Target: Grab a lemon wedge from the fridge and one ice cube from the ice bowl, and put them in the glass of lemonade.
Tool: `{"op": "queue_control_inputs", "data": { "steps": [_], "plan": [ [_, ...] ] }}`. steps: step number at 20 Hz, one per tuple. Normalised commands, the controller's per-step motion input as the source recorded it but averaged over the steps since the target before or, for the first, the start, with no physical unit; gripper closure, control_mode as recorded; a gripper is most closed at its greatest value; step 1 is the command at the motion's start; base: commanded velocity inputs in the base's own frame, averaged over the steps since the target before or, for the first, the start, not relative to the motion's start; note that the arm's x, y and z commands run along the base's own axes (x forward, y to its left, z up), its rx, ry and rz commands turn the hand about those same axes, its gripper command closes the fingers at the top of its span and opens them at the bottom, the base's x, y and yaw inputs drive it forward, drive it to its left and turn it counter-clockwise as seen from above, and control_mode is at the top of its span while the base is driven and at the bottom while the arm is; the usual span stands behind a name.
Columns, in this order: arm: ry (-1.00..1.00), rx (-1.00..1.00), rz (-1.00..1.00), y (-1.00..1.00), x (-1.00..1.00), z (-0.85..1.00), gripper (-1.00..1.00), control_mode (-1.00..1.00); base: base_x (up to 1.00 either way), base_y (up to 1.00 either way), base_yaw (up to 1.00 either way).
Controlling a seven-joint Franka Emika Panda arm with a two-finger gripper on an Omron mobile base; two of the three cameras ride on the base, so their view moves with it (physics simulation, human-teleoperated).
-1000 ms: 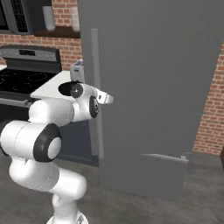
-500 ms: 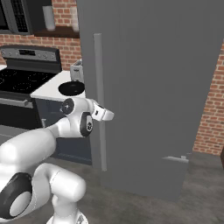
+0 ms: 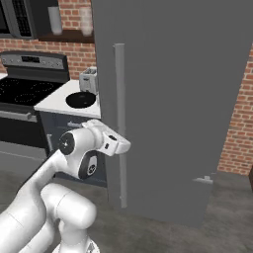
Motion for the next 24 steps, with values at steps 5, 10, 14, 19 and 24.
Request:
{"op": "queue_control_inputs", "data": {
  "steps": [5,10,14,19,24],
  "plan": [
    [-0.04,0.0,-0.01,0.9,-0.61,1.0,-1.0,-1.0,0.0,0.0,0.0],
    [0.02,0.0,-0.04,1.0,-0.31,1.0,-1.0,-1.0,0.0,0.0,0.0],
    [0.12,0.0,-0.28,1.0,0.13,0.72,-1.0,-1.0,0.0,0.0,0.0],
    [0.14,-0.02,-0.39,0.26,0.44,0.0,-1.0,-1.0,0.0,0.0,0.0],
    [0.01,0.0,-0.06,-0.15,0.31,-0.13,-1.0,-1.0,0.0,0.0,0.0]
  ]
}}
